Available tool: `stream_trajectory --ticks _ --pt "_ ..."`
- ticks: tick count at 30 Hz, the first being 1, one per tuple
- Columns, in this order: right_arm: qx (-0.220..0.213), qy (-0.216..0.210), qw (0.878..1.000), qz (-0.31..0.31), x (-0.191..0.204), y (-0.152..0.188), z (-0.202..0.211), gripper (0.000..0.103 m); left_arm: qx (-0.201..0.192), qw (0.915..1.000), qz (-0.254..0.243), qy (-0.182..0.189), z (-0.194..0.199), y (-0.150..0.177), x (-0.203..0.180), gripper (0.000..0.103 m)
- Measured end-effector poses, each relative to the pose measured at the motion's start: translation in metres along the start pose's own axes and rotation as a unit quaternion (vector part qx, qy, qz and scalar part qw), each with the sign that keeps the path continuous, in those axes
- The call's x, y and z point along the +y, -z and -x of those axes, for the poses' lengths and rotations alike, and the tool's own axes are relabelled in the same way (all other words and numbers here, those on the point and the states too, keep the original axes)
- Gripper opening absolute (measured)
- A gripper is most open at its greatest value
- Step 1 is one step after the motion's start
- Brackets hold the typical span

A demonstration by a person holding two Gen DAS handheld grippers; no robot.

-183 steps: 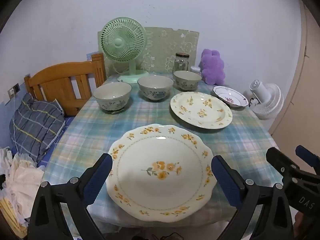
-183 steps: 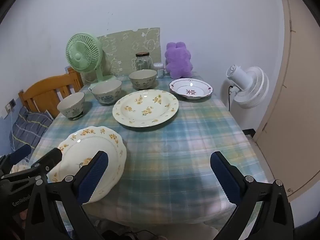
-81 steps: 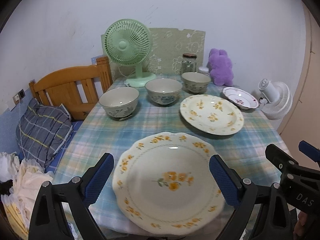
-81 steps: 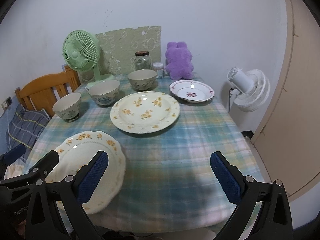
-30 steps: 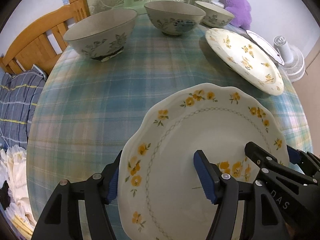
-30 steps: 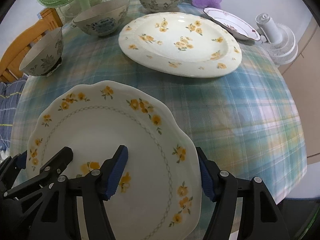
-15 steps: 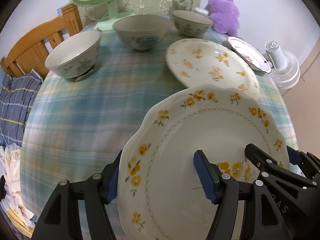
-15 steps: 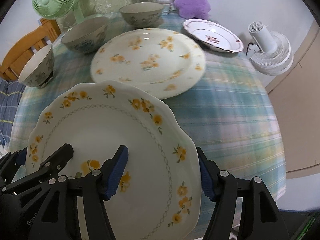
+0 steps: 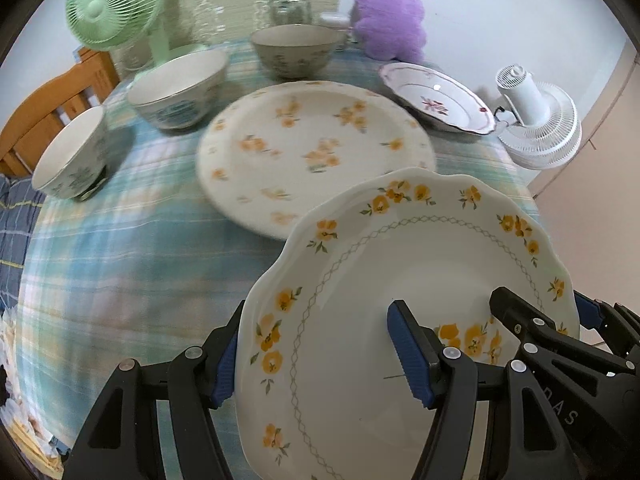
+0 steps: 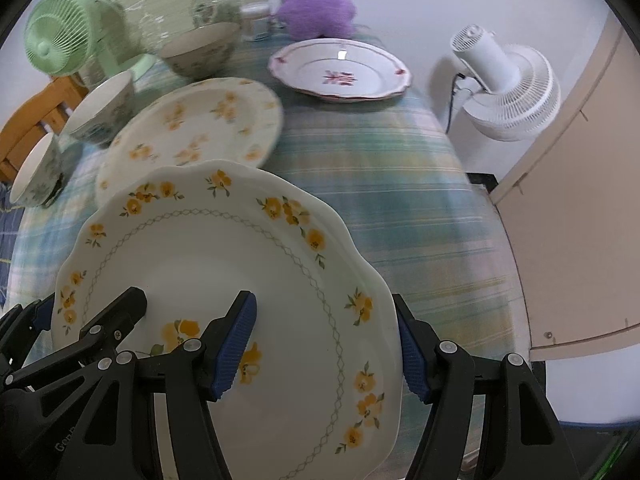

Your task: Organize plates and bowls

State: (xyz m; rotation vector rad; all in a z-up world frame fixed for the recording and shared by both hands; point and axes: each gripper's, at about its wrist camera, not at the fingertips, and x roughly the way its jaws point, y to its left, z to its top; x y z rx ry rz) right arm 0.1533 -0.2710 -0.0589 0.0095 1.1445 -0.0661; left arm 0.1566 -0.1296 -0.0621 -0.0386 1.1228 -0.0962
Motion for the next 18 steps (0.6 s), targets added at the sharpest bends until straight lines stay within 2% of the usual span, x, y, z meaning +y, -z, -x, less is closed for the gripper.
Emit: stream_trajectory --ticks 10,18 --pt "0.006 0.009 1.0 -0.01 -0.055 -0.007 -0.013 0.07 0.008 0.9999 -0.01 0.008 -0.019 -0.008 -0.052 0.068" --pt "0.018 0.008 1.0 -0.017 -0.084 -0.007 -0.024 0.07 0.018 0.9997 -0.013 0.005 -0.03 -0.007 -0.073 0.068"
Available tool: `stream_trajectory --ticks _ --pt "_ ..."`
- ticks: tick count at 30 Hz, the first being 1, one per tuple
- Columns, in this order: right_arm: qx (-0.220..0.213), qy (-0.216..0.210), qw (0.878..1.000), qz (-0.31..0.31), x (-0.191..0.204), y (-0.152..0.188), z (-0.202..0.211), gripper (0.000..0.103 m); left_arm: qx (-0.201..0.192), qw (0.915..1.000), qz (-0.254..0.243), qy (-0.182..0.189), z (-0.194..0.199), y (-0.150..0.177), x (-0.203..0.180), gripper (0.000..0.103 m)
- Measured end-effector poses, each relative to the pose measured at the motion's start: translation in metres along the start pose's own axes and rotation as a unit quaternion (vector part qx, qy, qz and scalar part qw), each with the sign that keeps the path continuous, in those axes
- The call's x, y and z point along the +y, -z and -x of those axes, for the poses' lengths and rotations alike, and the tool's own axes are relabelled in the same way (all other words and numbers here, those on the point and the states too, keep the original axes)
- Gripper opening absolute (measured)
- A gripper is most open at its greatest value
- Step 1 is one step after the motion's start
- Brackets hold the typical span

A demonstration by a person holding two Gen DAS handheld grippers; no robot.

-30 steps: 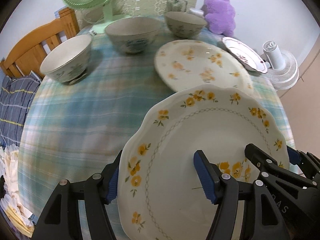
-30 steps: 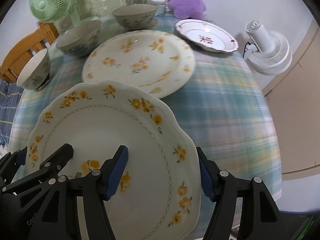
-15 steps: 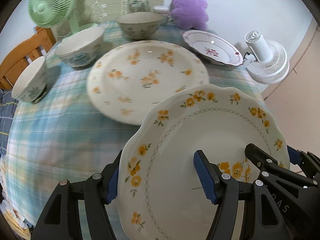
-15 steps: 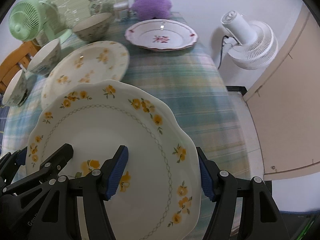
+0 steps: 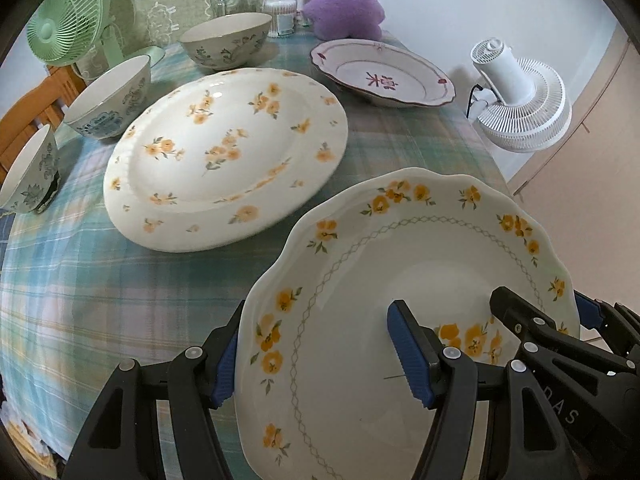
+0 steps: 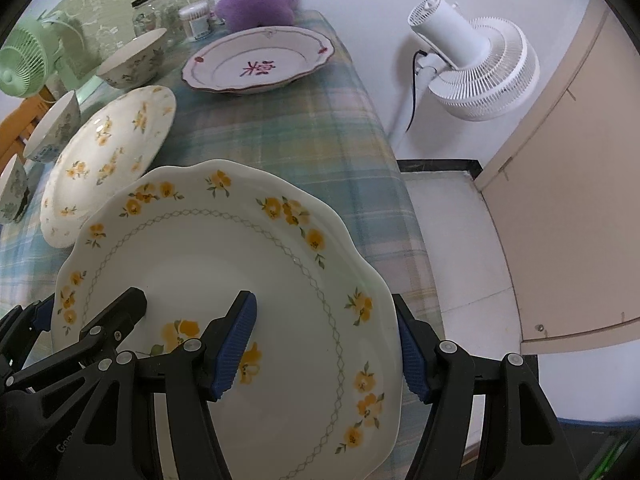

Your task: Organize plates and bowls

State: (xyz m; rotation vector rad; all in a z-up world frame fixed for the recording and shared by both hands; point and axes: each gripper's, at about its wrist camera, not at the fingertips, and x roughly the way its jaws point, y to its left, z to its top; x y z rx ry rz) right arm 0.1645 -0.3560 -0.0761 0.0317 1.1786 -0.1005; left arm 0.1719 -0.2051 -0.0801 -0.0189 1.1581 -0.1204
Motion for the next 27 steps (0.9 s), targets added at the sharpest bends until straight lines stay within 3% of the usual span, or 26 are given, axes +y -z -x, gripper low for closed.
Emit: stream_trajectory --ticks 12,27 --pt "0.027 -0.012 1.0 0.005 -0.007 -0.009 -0.023 0.07 0.021 0.9996 0.008 -0.015 -0.015 -0.006 -0.003 0.068" --pt "0.024 -0.008 1.0 0.008 -0.003 -0.009 -0.026 0.069 0.021 0.9994 0.002 -0.027 -0.016 -0.001 -0.005 0.069"
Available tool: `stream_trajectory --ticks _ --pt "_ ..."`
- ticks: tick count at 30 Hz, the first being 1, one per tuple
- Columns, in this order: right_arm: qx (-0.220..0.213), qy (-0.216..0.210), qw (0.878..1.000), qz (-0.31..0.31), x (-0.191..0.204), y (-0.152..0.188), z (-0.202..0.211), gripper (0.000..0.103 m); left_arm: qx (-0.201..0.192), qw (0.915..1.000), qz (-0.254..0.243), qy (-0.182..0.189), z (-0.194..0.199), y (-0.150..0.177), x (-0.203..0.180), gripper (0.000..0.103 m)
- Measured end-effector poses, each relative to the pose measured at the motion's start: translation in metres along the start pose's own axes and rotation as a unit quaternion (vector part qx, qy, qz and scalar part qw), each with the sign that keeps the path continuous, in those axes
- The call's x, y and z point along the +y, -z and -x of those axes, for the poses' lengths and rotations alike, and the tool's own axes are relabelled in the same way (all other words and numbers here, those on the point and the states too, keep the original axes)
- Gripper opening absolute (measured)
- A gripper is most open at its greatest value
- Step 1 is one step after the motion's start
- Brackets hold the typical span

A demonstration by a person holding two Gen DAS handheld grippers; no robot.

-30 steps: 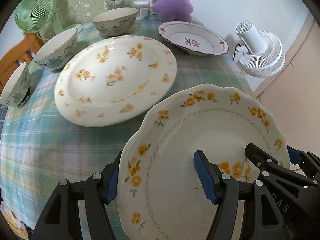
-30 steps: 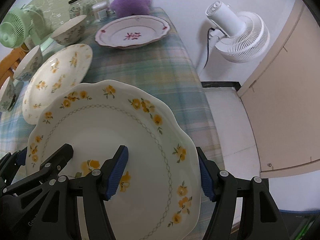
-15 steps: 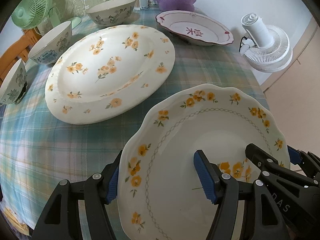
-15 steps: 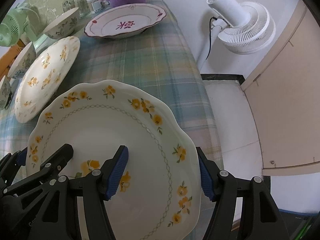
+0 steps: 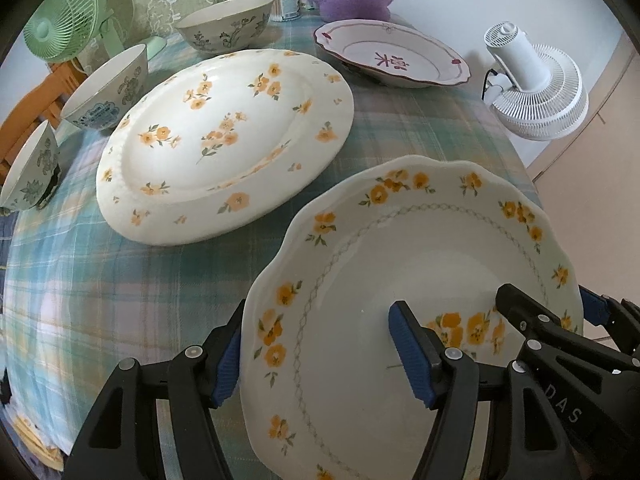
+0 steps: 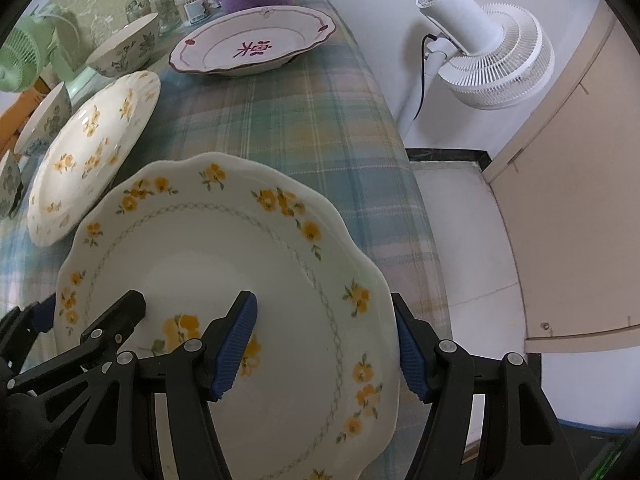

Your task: Organize plates and bowls

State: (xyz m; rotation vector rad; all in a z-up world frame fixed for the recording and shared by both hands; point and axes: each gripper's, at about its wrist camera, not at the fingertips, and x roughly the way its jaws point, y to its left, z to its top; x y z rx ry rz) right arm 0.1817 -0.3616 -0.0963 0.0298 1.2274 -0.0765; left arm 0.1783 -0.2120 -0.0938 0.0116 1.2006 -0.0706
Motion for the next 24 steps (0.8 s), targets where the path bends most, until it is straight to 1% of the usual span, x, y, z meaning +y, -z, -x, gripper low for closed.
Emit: stream_trajectory --ticks 3,6,8,11,14,18,24 --pt "-0.002 -0.001 1.0 0.003 0.0 0.005 0.002 0.07 -0.001 1.0 0.004 -0.001 0.002 0.005 0.0 0.07" --pt "-0.004 -0.007 1.0 0.002 -0.002 0.01 0.005 0.07 -0.013 0.9999 0.009 -0.003 0.01 0.008 0.002 0.075" --pt "-0.014 -0.009 1.0 0.0 -0.004 0.011 0.011 0.07 -0.02 0.9997 0.014 -0.008 0.015 0.009 0.004 0.082" --pt "-0.032 -0.014 0.999 -0.001 -0.005 0.013 0.024 0.07 -0.029 0.9994 0.015 -0.009 0.026 0.01 0.008 0.086" --pt "-0.046 -0.017 0.999 -0.003 -0.003 0.013 0.038 0.073 -0.043 0.999 0.013 -0.007 0.039 0.009 0.015 0.089" --pt "-0.071 -0.019 0.997 -0.004 0.004 0.012 0.058 0.076 -0.061 0.9981 0.011 -0.005 0.056 0.008 0.027 0.09" --pt "-0.092 -0.021 0.995 -0.007 0.023 0.013 0.083 0.077 -0.076 0.9971 0.01 0.007 0.078 0.006 0.05 0.09"
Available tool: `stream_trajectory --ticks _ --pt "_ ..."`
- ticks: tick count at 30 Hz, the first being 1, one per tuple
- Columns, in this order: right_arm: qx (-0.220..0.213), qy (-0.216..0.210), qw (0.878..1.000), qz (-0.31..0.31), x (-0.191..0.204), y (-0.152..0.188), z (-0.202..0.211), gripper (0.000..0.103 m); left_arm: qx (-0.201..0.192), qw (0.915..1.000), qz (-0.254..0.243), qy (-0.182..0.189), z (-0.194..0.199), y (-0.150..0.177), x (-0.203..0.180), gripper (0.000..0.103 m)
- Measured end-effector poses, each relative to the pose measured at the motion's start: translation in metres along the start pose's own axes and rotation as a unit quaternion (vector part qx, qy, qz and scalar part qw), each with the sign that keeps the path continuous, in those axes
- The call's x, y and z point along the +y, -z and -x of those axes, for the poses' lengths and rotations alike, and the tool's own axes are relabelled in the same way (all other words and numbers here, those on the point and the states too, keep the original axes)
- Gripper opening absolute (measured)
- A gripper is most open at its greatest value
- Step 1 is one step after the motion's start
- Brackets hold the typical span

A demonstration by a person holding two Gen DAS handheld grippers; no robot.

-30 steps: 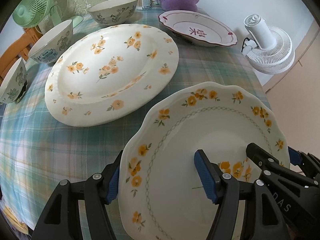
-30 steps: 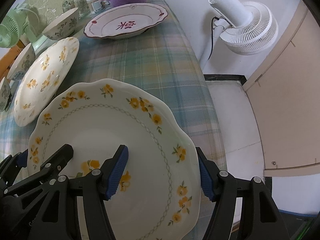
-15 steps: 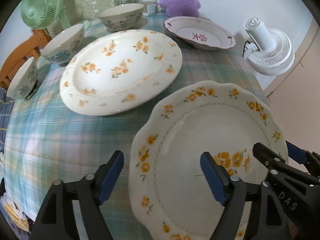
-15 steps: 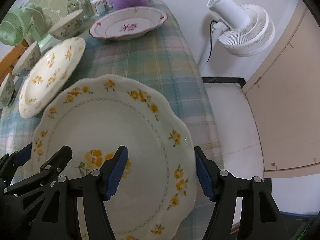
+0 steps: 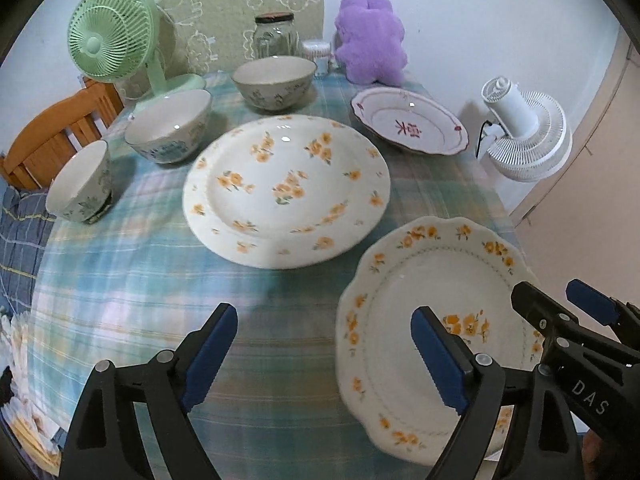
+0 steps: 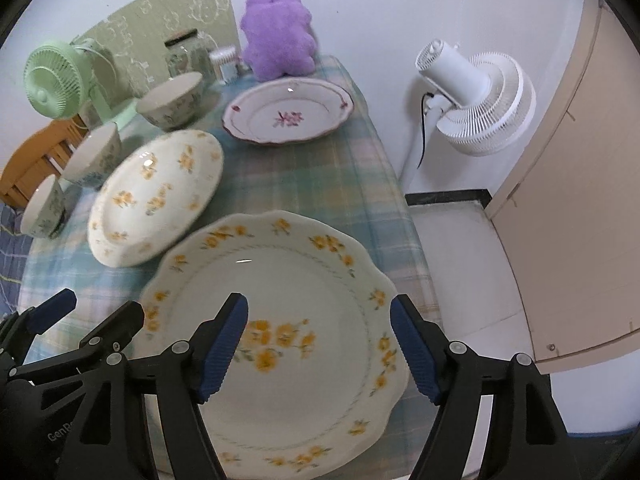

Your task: Organize plates and bowls

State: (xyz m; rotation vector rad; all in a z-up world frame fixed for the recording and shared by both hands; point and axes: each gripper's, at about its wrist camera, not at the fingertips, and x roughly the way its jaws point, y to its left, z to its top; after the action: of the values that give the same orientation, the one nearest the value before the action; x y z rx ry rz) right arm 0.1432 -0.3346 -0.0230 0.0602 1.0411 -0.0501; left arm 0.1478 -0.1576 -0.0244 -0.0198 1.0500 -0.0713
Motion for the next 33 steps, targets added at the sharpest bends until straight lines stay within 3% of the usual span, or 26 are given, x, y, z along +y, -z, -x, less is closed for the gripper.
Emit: stream_trajectory --ticks 8,14,17,23,27,33 --pt "-0.028 0.003 0.999 -0.021 0.04 -0.006 0.032 0.077 -0.022 0.9997 -0.009 -0.004 0.026 -0.008 0.036 0.091" --pt "-0.05 -0.003 0.998 -0.027 0.072 -0.015 0.048 0.077 -0.053 0.9974 -0.049 -0.009 0.042 -0.021 0.052 0.091" --pt "-0.047 -0.003 0.998 -0.031 0.086 -0.023 0.049 0.077 -0.058 0.9975 -0.04 0.002 0.044 -0.027 0.063 0.091" --pt "-0.059 0.012 0.998 -0.017 0.106 -0.047 0.048 0.077 -0.057 0.9983 -0.015 0.0 0.038 -0.049 0.078 0.091" --pt "-0.072 0.0 0.997 -0.005 0.111 -0.064 0.04 0.077 -0.053 0.9985 -0.001 -0.009 0.022 -0.069 0.084 0.091" --pt "-0.06 -0.012 0.998 0.001 0.114 -0.092 0.002 0.077 -0.037 0.9985 0.024 -0.033 -0.018 -0.091 0.088 0.089"
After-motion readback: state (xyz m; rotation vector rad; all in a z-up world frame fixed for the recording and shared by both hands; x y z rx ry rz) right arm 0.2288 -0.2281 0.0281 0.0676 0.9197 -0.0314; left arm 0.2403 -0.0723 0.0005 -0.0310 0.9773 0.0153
